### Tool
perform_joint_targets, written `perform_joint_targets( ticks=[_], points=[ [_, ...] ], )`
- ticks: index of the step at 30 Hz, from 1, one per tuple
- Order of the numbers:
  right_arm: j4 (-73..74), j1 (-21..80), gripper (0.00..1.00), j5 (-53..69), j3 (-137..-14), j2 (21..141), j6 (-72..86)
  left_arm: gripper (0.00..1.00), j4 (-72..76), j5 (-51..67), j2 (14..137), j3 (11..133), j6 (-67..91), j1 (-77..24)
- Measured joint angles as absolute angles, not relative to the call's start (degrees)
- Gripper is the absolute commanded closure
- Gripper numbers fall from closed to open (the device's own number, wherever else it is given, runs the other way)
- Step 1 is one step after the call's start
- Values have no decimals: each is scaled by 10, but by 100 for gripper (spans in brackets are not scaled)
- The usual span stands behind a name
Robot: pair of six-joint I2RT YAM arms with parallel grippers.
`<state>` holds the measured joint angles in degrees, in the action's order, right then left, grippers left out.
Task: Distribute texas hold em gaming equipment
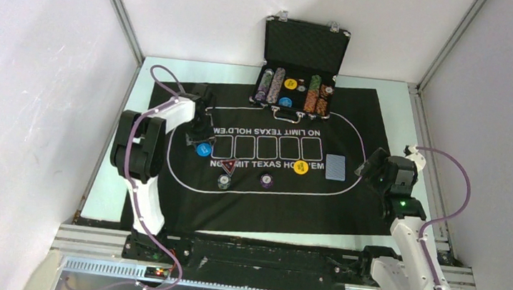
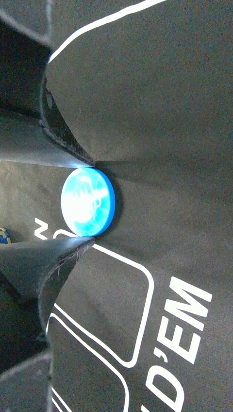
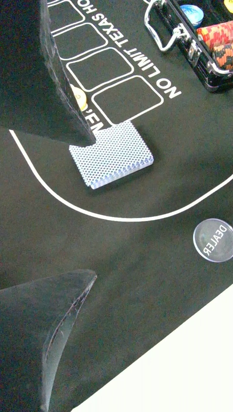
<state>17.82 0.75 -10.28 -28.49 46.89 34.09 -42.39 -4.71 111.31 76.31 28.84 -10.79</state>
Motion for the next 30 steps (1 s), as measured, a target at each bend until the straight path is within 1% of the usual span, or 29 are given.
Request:
perform_joint_targets(
  ticks=[7, 16, 20, 25, 30],
  points=[
    [178, 7, 1, -102, -278, 459, 341, 68, -415, -59, 1074, 728, 305, -112],
    [177, 7, 0, -100, -275, 451, 341, 69, -407, -78, 955, 707, 318, -113],
    [177, 7, 0, -100, -270, 443, 341, 69, -397, -73, 909, 678, 323, -120],
    [177, 7, 0, -100, -269, 431, 341, 71, -397, -72, 846, 641, 330, -188],
    [176, 7, 1, -100, -269, 422, 341, 69, -380, -62, 800, 627, 335, -317]
  ],
)
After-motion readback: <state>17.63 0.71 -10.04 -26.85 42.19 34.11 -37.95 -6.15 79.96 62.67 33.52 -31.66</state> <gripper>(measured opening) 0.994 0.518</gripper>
